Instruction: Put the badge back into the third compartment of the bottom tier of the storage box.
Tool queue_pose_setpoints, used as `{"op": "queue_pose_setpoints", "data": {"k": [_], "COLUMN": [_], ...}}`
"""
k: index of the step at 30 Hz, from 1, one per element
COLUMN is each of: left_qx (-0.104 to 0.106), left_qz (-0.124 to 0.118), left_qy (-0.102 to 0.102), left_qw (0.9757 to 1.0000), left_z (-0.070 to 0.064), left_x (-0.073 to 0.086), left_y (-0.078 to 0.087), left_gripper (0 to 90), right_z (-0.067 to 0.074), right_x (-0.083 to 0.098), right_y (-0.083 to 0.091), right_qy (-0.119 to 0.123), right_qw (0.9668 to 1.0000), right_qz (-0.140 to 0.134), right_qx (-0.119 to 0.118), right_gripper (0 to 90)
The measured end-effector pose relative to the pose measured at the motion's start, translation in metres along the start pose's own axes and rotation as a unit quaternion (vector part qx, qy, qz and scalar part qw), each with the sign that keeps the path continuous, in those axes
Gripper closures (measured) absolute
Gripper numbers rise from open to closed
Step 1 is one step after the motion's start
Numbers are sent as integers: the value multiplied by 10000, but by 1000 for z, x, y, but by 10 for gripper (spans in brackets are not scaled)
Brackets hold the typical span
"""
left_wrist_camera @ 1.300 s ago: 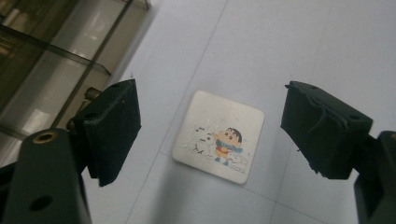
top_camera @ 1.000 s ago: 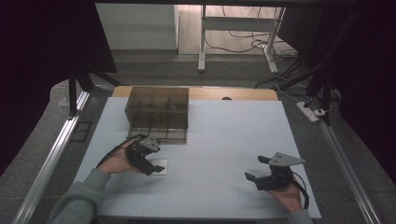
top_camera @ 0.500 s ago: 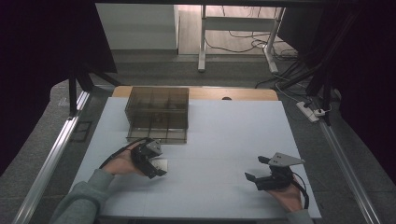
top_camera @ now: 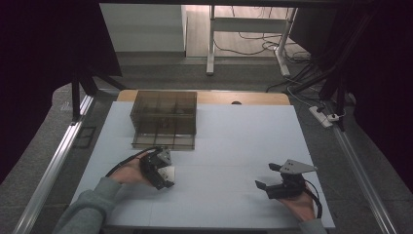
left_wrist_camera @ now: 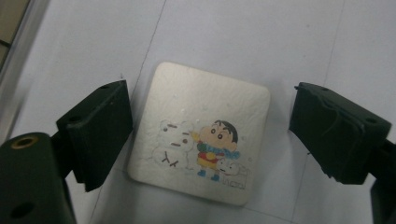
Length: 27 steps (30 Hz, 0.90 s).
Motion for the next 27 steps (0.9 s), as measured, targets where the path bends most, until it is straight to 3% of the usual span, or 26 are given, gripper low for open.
{"op": "queue_pose_setpoints", "data": {"k": [7,16,27], "left_qx": [-54,-49,12], "left_qz": [0,-14,-211], "left_qy": [9,-94,81], "left_qw": [10000,9999,9997], "left_z": [1,-1,0], "left_x": [2,3,1], "left_y": [1,5,7], "left_gripper": [165,314,328], "right_z": [0,0,0], "right_x": [0,0,0], "right_y": [0,0,0], "right_qy": [11,11,18], "right_qw": [10000,10000,10000], "right_qz": [29,2,-9], "right_qx": [14,14,13], "right_gripper": [133,135,137]}}
Point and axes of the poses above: each handheld gripper's, and its own axes: y roughly backward along the jaws, x roughly out of its underside, z roughly to its left, the point moved 8 cm from there along -y, roughly forward along the jaws, and after that the axes turned 4 degrees about y, right-handed, at the moved point
